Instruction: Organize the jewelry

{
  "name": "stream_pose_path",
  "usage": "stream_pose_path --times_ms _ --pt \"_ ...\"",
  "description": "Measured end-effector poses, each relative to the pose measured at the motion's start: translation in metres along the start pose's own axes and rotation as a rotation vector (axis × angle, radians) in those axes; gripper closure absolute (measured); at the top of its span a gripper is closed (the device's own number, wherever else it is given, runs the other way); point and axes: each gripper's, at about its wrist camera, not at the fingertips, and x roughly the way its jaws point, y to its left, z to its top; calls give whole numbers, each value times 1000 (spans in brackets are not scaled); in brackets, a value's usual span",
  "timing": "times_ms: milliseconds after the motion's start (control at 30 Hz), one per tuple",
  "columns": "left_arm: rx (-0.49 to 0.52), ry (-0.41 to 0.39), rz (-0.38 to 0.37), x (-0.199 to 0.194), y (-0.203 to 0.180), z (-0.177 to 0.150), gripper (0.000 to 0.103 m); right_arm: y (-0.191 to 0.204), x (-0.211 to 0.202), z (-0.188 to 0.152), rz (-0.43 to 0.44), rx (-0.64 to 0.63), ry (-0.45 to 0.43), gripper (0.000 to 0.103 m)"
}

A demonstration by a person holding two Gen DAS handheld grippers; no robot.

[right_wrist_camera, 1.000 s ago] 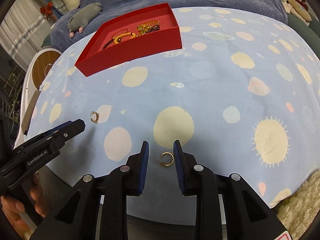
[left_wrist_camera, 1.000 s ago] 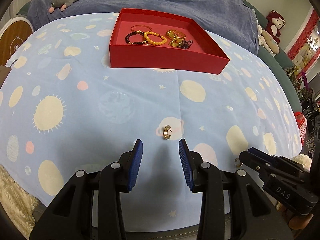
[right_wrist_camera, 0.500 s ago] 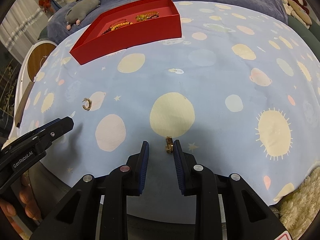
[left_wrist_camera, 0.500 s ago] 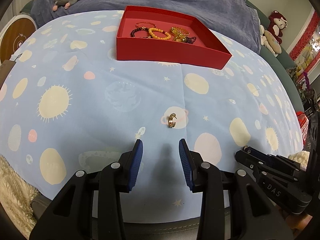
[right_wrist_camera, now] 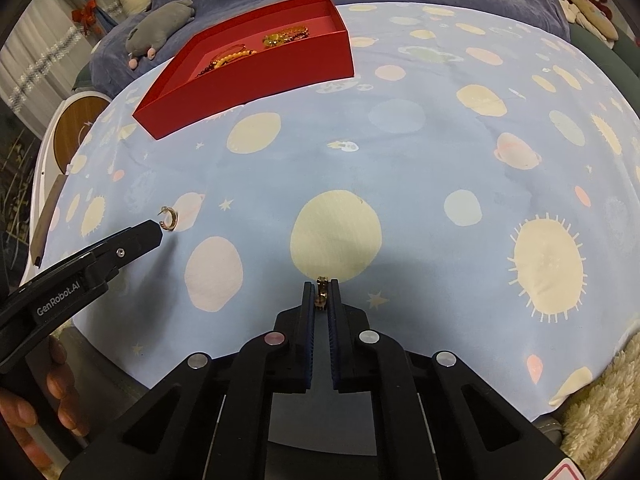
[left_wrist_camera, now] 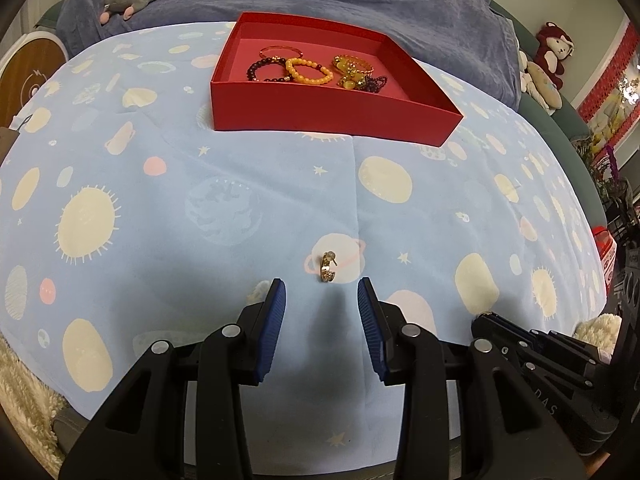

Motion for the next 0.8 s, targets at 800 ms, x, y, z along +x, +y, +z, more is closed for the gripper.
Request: stream_pose_path --times_ms 800 --pt "33 -6 12 8 -9 10 98 2 0 2 11 -3 -5 98"
